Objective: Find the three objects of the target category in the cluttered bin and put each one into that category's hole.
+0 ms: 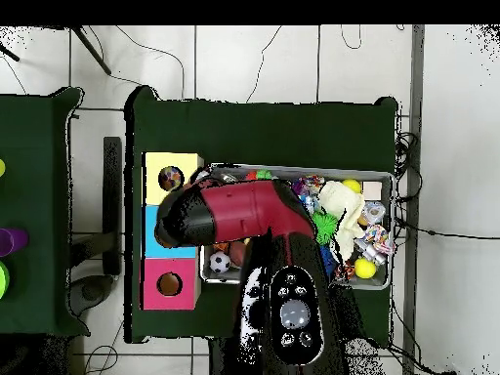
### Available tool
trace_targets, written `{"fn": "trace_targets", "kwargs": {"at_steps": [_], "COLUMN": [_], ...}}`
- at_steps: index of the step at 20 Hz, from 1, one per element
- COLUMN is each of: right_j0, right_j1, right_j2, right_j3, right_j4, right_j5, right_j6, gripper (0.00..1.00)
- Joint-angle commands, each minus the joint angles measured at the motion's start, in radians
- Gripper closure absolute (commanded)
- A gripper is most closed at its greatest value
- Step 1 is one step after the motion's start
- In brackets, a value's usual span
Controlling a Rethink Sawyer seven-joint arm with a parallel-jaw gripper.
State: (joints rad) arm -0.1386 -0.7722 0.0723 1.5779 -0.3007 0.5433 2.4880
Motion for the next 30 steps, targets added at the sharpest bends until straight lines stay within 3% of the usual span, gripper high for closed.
{"fn": "trace_targets", "kwargs": {"at_steps": [1, 6, 14, 22, 30], "right_j0": [-0.103, -0.123, -0.110, -0.204, -0.256], "right_j1": [0.022, 0.013, 0.031, 0.033, 0.047], "right_j2": [0.154, 0.175, 0.161, 0.215, 0.246], "right_j3": [0.182, 0.180, 0.199, 0.262, 0.235], "right_j4": [-0.095, -0.118, -0.179, -0.197, -0.213], "right_j5": [-0.015, 0.005, -0.075, -0.145, -0.105], "right_j6": [-0.276, -0.247, -0.159, -0.161, -0.184], "gripper": [1.00, 1.00, 1.00, 1.00, 1.00]}}
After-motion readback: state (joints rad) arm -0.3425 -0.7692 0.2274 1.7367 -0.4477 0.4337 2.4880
